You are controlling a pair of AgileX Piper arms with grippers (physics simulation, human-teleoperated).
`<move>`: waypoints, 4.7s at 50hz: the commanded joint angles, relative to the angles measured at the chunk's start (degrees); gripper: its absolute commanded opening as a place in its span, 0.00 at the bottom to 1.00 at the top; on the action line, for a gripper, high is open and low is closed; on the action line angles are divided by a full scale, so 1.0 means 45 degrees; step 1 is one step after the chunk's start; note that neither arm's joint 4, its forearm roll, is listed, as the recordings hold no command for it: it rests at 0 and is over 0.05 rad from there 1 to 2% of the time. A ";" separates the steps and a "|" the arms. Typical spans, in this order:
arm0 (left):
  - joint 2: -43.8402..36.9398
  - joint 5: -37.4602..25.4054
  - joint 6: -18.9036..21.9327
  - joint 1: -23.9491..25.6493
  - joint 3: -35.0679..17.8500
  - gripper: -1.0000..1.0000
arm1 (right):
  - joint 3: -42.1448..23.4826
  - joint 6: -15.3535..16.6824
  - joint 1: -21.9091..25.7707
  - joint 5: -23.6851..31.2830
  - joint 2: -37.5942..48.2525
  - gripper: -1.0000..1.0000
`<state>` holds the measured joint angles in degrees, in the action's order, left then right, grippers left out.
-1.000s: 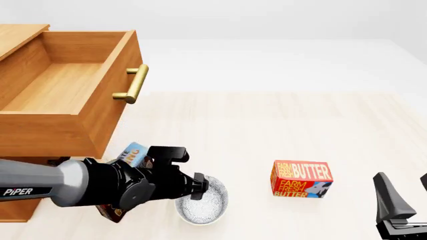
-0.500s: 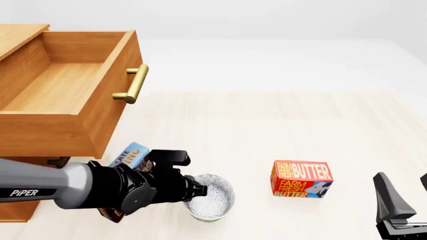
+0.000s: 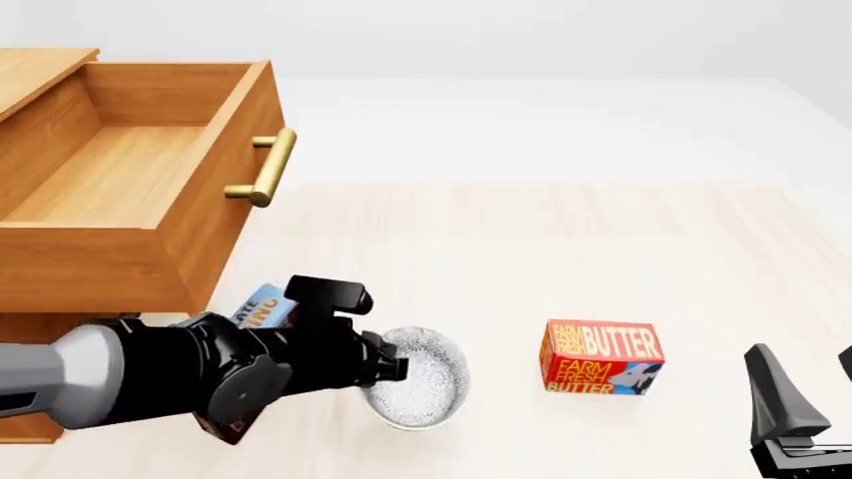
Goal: Put the bowl in the top drawer of the cabinet.
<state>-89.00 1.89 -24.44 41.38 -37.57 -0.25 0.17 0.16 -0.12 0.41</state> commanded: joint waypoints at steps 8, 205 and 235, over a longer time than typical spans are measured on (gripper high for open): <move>0.1145 -0.0436 0.0682 -0.0020 -0.0088 0.00 | 0.0000 0.0001 0.0002 0.0000 0.0001 1.00; 1.1052 -0.4710 0.5219 -0.3371 -0.3473 0.00 | 0.0000 0.0000 -0.0001 0.0001 0.0002 1.00; 1.0733 -0.3962 0.5272 -0.5217 -0.3835 0.00 | 0.0000 -0.0002 -0.0002 0.0000 -0.0002 1.00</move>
<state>-39.83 -16.75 0.06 20.72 -54.16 -0.25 0.17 0.17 -0.12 0.41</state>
